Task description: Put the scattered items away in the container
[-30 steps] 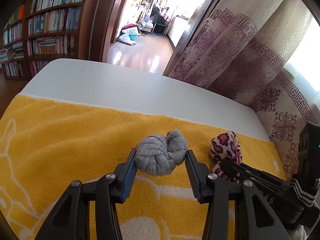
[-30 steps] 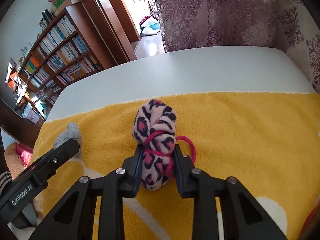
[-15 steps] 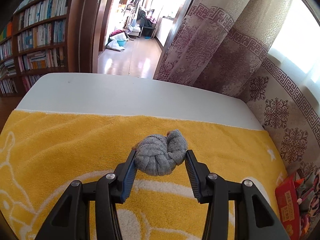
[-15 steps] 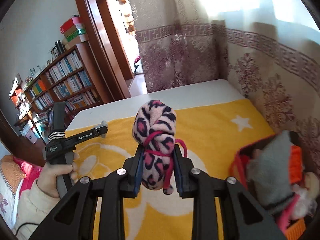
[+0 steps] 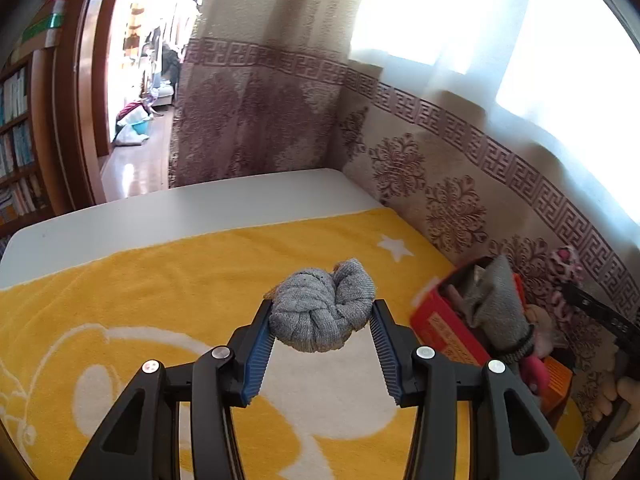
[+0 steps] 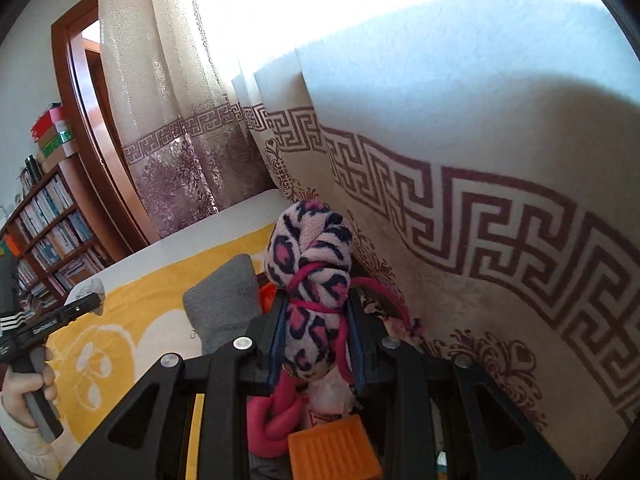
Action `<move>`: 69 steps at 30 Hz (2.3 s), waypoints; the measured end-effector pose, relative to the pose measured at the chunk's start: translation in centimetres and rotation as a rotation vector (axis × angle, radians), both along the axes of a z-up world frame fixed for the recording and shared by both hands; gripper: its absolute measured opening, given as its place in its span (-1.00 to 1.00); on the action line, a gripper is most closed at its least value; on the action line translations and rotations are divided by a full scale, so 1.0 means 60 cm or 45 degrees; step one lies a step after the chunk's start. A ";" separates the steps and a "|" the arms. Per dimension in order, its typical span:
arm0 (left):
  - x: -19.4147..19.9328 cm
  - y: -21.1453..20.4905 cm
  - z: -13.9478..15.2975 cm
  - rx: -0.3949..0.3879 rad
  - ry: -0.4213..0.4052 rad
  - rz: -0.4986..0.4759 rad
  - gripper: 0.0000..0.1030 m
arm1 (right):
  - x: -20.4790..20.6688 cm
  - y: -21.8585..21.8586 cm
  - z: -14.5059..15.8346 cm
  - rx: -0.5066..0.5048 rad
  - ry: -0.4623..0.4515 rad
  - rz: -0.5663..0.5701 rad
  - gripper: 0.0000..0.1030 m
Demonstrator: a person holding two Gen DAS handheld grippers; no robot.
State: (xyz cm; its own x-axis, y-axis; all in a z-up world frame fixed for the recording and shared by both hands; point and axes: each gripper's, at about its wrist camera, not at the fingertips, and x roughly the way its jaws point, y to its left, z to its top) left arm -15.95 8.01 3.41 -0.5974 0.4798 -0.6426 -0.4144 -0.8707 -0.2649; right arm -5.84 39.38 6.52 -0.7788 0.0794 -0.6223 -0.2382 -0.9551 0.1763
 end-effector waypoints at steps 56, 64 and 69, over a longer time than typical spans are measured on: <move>0.275 0.211 -0.001 -0.239 0.209 0.074 0.99 | 0.227 -0.067 -0.069 -0.047 0.067 0.248 0.60; 0.286 0.216 0.003 -0.232 0.222 0.082 0.99 | 0.226 -0.063 -0.068 -0.020 0.059 0.213 0.60; 0.289 0.230 0.019 -0.224 0.222 0.049 0.99 | 0.235 -0.056 -0.059 -0.002 0.081 0.191 0.60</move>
State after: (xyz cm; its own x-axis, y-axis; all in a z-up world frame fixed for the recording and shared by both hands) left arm 1.36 21.83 4.56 -0.7222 0.3446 -0.5998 -0.4063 -0.9131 -0.0354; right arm 8.26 36.02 3.00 -0.8195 -0.0417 -0.5716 -0.0812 -0.9788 0.1879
